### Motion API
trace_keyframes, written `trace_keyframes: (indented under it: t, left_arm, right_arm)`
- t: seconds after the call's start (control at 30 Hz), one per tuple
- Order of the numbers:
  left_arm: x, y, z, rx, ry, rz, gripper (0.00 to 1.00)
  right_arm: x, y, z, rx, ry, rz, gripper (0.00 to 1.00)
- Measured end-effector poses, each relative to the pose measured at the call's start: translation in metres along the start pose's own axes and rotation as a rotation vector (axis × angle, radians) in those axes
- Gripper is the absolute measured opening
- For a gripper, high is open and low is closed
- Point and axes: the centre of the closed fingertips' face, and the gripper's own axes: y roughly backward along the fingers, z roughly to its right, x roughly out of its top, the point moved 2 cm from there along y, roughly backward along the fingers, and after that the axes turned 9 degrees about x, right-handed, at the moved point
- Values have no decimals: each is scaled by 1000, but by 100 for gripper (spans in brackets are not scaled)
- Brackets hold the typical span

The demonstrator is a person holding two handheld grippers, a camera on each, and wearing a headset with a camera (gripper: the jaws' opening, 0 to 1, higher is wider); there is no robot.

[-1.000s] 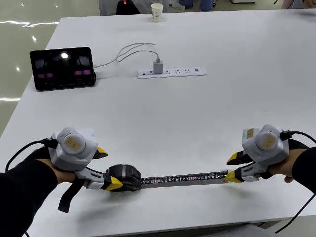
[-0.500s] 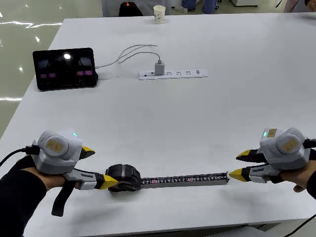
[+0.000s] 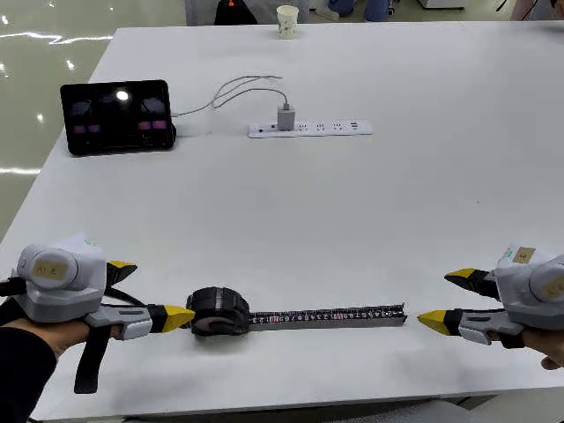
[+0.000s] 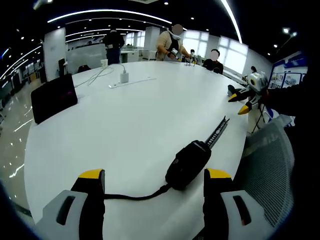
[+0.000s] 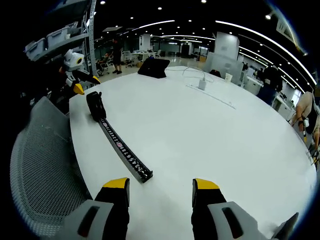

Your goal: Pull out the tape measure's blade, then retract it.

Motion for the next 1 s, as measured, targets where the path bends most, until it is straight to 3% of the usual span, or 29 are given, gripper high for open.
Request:
trace_keyframes:
  t: [0.13,0.17,0.23,0.43,0.63,0.83,1.0]
  left_arm:
    - [-7,3,-3,15,8,2,78]
    - [-11,3,-4,23,-30,2,77]
    - [-19,4,-4,27,-40,-19,74]
    - [-31,8,-2,25,-23,-44,86]
    - [-30,11,-3,19,22,-15,99]
    - [-34,12,-8,26,27,-14,99]
    - [-35,14,-7,21,-4,-4,99]
  right_arm:
    - [-5,5,-2,-5,-6,-8,50]
    - [-6,6,-2,-8,-8,-11,51]
    - [-9,9,-2,-17,-12,-11,54]
    - [-17,14,1,-37,-43,-4,65]
    - [-23,17,-2,-41,-66,3,73]
    - [-25,16,-2,-34,-85,10,85]
    - [-29,19,-1,-35,-99,13,94]
